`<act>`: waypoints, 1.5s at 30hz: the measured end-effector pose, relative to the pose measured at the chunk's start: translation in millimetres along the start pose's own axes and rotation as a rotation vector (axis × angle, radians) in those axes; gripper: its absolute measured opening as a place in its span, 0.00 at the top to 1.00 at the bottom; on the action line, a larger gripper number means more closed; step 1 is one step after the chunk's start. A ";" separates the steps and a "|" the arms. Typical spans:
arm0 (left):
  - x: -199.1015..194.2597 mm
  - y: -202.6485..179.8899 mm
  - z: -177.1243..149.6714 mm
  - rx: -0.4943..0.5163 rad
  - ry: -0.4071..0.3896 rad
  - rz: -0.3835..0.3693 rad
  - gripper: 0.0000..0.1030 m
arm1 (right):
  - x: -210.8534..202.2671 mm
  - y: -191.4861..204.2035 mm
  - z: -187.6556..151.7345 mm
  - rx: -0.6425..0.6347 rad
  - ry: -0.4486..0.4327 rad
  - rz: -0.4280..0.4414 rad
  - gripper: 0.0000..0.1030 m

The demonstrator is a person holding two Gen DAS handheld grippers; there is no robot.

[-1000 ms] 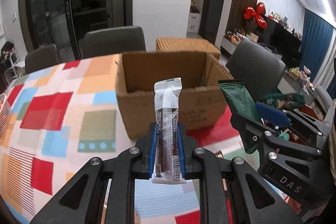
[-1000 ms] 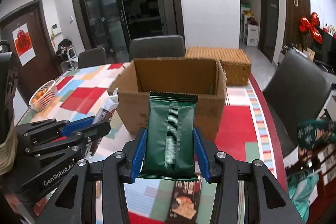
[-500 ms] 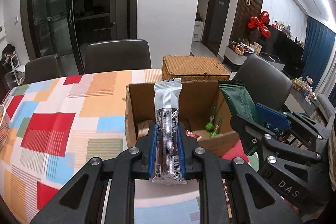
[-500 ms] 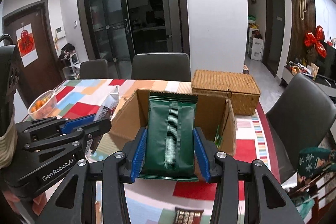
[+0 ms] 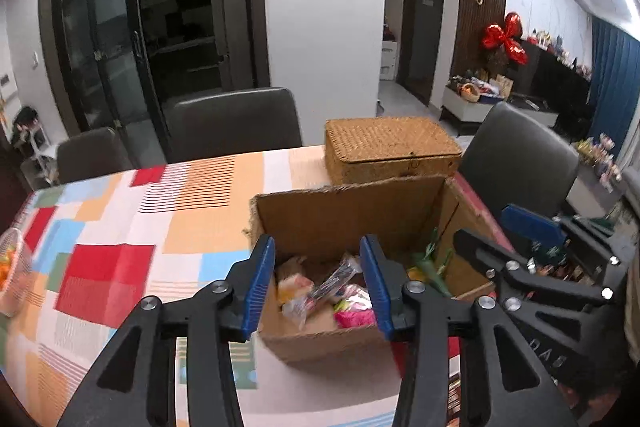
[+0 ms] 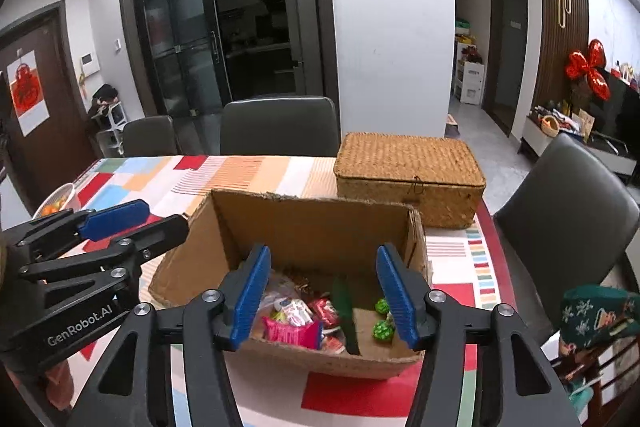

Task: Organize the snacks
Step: 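Move both tools back to the beige biscuit pack and dark cracker pack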

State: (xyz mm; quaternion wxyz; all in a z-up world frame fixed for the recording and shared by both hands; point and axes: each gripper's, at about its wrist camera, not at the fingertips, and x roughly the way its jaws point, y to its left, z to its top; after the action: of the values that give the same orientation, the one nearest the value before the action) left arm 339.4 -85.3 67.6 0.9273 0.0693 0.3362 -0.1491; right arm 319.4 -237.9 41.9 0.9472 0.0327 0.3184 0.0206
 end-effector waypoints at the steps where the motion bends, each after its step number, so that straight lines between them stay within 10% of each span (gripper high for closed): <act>1: -4.6 0.1 -5.5 0.004 -0.003 0.001 0.57 | -1.3 -0.3 -3.0 0.003 0.003 -0.002 0.45; 25: -92.8 42.4 -142.8 -0.062 0.087 0.063 0.42 | -65.7 82.6 -123.4 -0.049 0.068 0.051 0.38; 45: -22.9 81.1 -250.0 -0.222 0.368 -0.063 0.41 | -9.0 123.3 -200.3 -0.111 0.312 0.065 0.38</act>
State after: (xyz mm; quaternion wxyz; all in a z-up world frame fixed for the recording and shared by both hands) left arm 198.2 53.9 -106.5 0.8472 -0.0176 0.5161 -0.1249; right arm 188.9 -105.7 -102.7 0.8854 -0.0131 0.4587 0.0736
